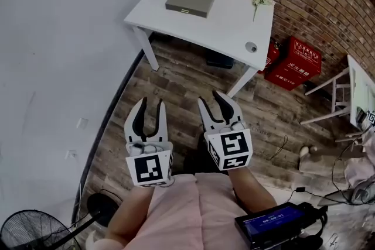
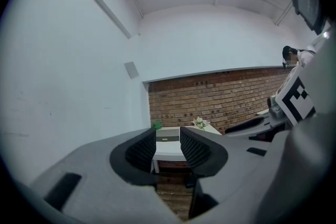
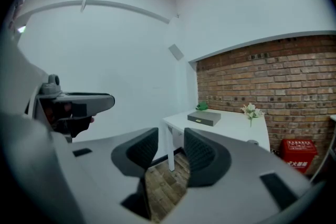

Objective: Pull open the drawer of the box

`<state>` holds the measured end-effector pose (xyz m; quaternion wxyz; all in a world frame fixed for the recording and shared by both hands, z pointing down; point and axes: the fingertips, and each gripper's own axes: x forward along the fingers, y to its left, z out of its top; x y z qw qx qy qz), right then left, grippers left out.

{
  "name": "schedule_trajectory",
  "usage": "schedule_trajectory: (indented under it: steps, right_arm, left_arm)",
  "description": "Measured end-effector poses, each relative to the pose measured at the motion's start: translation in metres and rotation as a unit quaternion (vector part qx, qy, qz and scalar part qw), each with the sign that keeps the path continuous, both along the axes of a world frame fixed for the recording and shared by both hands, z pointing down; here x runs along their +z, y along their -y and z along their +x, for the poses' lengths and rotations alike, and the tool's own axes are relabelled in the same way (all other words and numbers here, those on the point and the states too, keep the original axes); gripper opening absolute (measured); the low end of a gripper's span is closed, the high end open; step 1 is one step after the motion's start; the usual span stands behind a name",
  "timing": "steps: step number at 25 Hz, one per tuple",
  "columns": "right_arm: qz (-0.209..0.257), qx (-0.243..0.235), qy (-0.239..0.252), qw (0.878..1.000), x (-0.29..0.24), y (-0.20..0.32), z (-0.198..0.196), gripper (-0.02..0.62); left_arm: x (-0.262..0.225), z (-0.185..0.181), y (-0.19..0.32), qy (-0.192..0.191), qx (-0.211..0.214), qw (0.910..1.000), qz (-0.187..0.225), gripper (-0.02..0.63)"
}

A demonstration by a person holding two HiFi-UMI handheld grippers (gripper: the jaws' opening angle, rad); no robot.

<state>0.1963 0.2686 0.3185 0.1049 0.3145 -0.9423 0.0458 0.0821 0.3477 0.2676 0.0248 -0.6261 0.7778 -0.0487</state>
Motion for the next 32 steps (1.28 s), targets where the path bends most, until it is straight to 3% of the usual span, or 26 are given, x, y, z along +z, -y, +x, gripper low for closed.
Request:
schedule_trajectory:
  steps: [17,32]
  right_arm:
    - [-0.031,-0.025,-0.012,0.999,0.028,0.124,-0.055,0.135]
    - [-0.002,-0.064,0.004,0.998,0.001,0.215,-0.103,0.124]
  left_arm:
    - [0.028,-0.046,0.122,-0.015,-0.024,0.9984,-0.049,0.143]
    - [-0.001,-0.079,0.210,0.023,-0.042,0.9988,-0.008,0.130]
